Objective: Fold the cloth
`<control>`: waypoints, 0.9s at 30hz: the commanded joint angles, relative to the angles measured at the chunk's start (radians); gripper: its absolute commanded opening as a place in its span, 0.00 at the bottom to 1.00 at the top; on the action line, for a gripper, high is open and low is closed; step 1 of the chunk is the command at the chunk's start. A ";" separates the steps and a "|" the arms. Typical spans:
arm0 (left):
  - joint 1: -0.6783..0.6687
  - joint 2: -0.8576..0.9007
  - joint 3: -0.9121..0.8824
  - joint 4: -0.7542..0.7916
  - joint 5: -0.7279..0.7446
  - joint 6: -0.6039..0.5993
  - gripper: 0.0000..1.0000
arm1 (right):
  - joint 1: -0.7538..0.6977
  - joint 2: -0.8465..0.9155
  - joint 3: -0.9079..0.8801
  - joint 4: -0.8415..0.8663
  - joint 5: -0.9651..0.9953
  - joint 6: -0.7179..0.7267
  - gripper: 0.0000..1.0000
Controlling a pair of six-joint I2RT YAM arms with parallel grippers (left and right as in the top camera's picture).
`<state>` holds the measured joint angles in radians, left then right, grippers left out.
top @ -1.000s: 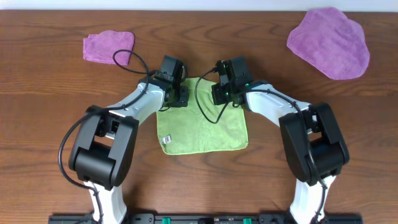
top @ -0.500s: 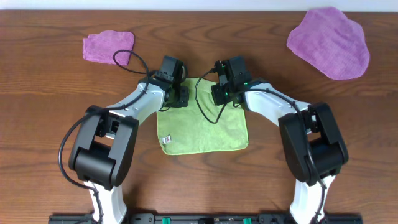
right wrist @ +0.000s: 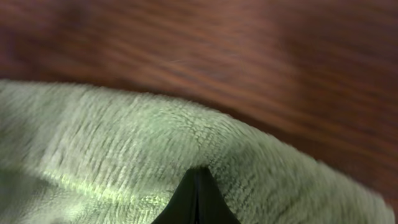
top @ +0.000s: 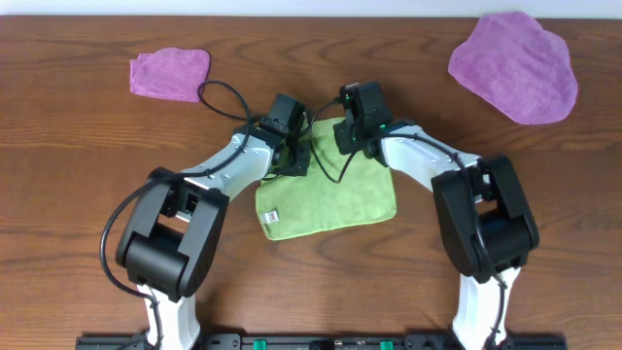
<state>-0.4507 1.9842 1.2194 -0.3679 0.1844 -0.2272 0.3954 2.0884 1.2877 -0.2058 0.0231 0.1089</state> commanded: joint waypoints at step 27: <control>-0.008 0.032 0.000 -0.015 -0.010 0.019 0.06 | -0.080 -0.004 0.377 -0.582 0.023 0.006 0.01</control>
<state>-0.4545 1.9842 1.2209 -0.3737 0.1940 -0.2272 0.3119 2.1193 1.6550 -0.7586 0.1181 0.1101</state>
